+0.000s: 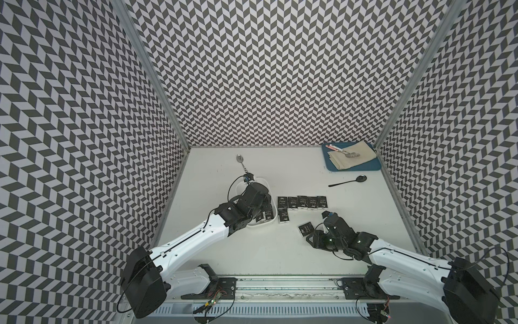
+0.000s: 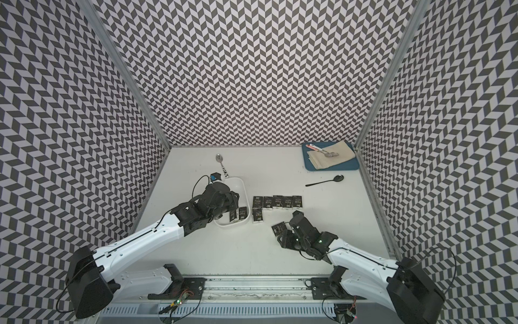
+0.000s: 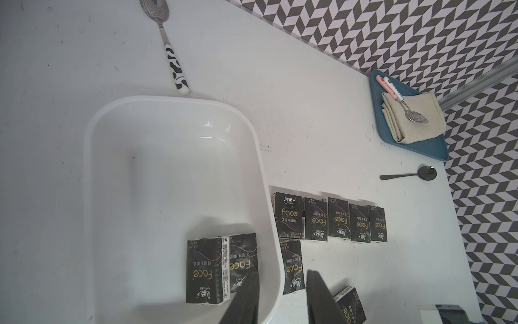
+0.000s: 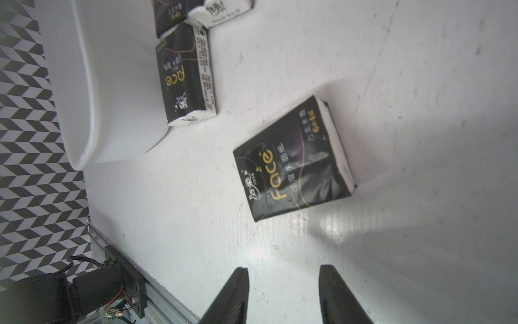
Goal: Take the pocket tissues out of the storage box
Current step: Move the pocket tissues to the center of the board.
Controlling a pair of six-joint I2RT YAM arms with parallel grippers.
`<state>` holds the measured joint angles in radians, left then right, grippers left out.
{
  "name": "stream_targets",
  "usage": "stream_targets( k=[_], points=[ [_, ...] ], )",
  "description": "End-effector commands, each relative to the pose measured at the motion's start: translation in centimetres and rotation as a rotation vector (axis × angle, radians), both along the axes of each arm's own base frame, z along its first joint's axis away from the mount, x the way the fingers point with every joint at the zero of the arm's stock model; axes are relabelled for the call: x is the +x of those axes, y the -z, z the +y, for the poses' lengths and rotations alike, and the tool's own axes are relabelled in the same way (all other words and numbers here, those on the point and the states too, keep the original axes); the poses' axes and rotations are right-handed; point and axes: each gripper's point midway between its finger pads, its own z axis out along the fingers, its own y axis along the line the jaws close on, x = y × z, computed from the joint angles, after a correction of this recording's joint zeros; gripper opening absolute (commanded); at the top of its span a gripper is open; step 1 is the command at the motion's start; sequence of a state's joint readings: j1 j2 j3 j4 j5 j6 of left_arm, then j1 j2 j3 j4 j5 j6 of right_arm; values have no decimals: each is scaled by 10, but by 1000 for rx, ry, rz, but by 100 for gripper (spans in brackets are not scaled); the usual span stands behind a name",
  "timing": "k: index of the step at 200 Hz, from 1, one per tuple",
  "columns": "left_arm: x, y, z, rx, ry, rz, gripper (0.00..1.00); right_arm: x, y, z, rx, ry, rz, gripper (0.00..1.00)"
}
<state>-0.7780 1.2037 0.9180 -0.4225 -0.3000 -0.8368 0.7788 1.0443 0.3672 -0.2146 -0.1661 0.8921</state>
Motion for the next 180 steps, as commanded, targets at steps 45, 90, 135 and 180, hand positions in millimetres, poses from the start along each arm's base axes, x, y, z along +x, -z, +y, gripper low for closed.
stream_targets(
  k=[45, 90, 135, 180],
  points=[
    [-1, -4, 9, 16, 0, -4, 33, 24, -10, 15, 4, 29, -48, 46],
    [-1, -2, 14, 15, -8, -1, 33, 42, -13, 10, -28, 56, -79, 46],
    [1, -5, 23, 11, -23, -10, 33, 53, -13, 3, -41, 54, -79, 46],
    [2, -2, 25, 9, -24, -4, 33, 56, -24, 4, -52, 37, -96, 46]
  ],
)
